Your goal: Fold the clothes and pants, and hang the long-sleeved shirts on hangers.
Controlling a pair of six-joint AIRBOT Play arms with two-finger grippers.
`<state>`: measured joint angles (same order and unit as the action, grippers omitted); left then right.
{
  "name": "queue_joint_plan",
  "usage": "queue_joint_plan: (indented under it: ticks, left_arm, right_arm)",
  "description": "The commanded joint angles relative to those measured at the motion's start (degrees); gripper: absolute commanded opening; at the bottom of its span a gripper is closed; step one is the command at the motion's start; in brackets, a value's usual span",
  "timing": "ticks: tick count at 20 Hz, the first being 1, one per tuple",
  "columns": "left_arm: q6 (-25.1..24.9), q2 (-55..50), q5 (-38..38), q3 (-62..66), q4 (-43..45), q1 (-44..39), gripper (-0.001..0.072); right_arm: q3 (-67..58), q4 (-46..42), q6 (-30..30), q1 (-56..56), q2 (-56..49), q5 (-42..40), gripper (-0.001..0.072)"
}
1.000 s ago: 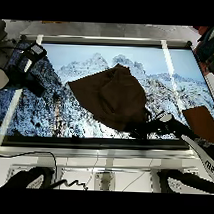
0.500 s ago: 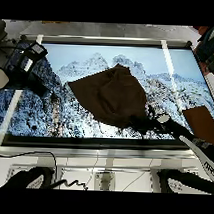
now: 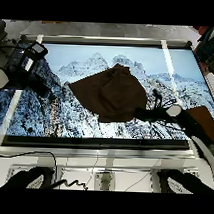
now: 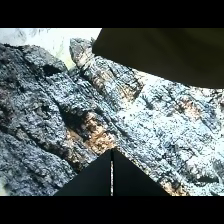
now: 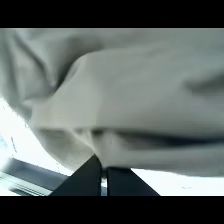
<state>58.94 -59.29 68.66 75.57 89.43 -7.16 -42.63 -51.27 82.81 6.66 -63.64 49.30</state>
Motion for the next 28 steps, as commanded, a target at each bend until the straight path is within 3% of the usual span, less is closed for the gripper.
queue_joint_plan:
  ticks: [1,9,13,20,21,23,24,28]
  left_arm:
    - [4.0,0.0,0.0,0.0,-0.1,0.0,0.0006]
    - [14.5,-4.2,0.4,-0.2,-0.1,0.2,0.0005]
    - [20.9,-10.4,1.9,-0.2,-0.5,4.5,0.0004]
    - [21.2,-24.3,2.6,-0.2,-17.8,15.6,0.0006]
    - [21.2,-26.3,2.4,-0.2,-20.3,16.2,0.0027]
    - [20.2,-30.2,1.4,-0.2,-24.9,16.3,0.0361]
    - [17.8,-32.4,1.2,-0.2,-28.0,15.9,0.0394]
    - [12.2,-40.3,-0.6,-0.2,-39.6,14.4,0.0394]
  right_arm:
    - [-3.7,-10.0,0.1,-3.0,7.6,8.9,0.0010]
    - [-3.9,-31.6,0.1,-3.5,15.8,26.3,0.0010]
    - [-3.9,-41.1,0.1,-3.5,16.0,31.8,0.0010]
    - [-3.9,-43.4,0.1,-3.5,16.0,31.1,0.0010]
    - [-3.9,-43.4,0.1,-3.5,16.0,30.7,0.0010]
    - [-3.9,-43.3,0.1,-3.5,16.0,29.4,0.0010]
    - [-3.9,-43.2,0.1,-3.5,16.0,28.7,0.0010]
    - [-3.9,-43.0,0.1,-3.5,16.0,27.1,0.0010]
